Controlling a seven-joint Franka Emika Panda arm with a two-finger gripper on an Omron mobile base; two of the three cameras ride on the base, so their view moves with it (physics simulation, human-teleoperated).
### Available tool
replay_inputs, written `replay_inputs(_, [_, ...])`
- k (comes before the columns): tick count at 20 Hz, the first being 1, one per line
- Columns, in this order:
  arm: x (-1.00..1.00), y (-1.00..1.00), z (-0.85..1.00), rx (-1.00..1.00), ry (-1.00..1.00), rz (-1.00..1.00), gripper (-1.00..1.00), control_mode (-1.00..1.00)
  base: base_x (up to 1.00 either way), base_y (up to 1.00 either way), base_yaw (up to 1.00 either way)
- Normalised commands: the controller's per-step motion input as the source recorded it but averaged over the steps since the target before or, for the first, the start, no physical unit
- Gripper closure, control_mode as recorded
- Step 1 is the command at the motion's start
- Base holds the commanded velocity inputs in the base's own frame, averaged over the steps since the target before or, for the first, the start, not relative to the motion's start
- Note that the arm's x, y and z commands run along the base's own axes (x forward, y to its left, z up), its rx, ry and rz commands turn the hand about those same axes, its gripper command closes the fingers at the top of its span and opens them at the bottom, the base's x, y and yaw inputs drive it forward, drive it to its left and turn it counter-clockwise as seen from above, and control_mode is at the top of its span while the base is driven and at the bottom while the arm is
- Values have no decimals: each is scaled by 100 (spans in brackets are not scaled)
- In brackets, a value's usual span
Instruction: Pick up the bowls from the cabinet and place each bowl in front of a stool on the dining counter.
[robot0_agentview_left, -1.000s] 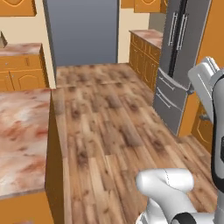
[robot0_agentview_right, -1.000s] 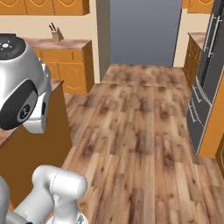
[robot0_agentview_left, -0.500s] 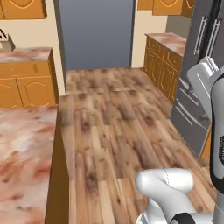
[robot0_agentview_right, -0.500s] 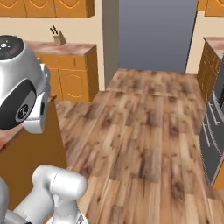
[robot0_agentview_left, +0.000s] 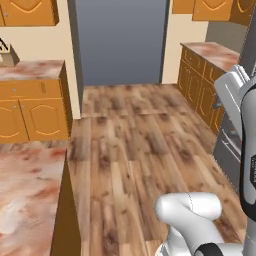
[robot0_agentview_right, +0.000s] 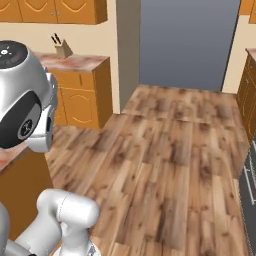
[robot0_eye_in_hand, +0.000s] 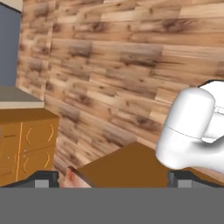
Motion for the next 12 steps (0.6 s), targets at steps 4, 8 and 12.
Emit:
replay_inputs(4, [0,0,0,0,0,0,-100,100,100,-32,6])
replay_inputs(8, [0,0,0,0,0,0,-100,100,100,-47,4])
replay_inputs(12, [0,0,0,0,0,0,-100,100,100,-65,1])
